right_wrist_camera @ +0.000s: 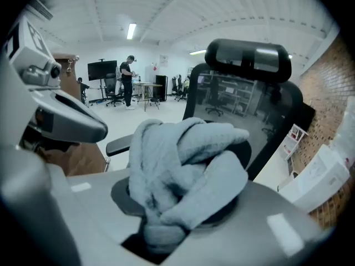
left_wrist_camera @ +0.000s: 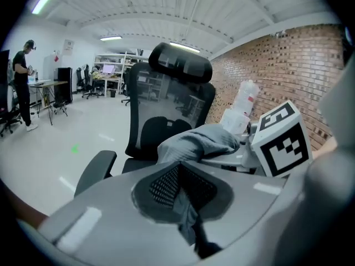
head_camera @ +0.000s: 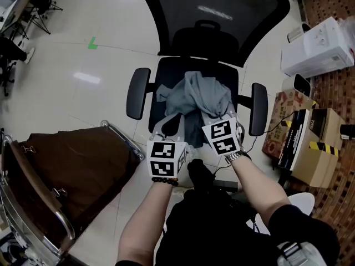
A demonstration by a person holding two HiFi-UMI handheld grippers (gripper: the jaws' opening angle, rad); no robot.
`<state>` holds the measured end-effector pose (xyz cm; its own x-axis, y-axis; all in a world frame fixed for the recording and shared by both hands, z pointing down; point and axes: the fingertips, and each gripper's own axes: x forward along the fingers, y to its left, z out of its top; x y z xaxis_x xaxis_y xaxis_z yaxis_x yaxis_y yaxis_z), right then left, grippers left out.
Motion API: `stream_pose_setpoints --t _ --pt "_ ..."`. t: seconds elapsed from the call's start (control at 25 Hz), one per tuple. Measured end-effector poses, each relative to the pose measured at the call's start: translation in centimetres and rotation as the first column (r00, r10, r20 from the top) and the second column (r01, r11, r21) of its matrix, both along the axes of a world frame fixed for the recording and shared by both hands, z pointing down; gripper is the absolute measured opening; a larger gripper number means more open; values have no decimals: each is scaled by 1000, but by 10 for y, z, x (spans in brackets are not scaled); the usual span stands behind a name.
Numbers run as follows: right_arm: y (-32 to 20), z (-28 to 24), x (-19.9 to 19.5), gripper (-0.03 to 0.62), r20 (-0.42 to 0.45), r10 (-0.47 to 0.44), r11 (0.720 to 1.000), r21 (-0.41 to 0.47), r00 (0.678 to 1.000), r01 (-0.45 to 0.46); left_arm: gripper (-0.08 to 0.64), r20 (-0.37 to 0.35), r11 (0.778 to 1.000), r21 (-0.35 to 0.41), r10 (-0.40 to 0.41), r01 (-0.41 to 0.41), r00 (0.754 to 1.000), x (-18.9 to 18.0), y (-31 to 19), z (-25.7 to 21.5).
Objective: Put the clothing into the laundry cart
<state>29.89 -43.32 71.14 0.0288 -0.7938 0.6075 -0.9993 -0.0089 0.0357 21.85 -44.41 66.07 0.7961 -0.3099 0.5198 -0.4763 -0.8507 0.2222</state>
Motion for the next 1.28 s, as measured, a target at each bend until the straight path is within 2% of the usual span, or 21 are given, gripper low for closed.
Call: stream_pose_setpoints --t 0.28,0.48,0.64,1.08,1.28 --pt "27 -110 -44 158 -30 -25 988 152 999 29 2 -58 996 79 -36 41 998 -54 33 -72" --pt "58 -188 -77 158 -40 -63 963 261 997 71 2 -97 985 157 -53 68 994 -86 68 -131" --pt "81 -244 -112 158 -52 -104 935 336 993 115 2 -126 969 230 -67 95 990 -119 91 -177" --pt "181 -347 -223 156 -116 -264 807 517 957 285 2 -245 897 363 -171 253 954 -225 191 -269" --pt "222 -395 -264 156 -132 -353 727 584 926 360 2 -288 846 419 -221 330 932 -268 230 -314"
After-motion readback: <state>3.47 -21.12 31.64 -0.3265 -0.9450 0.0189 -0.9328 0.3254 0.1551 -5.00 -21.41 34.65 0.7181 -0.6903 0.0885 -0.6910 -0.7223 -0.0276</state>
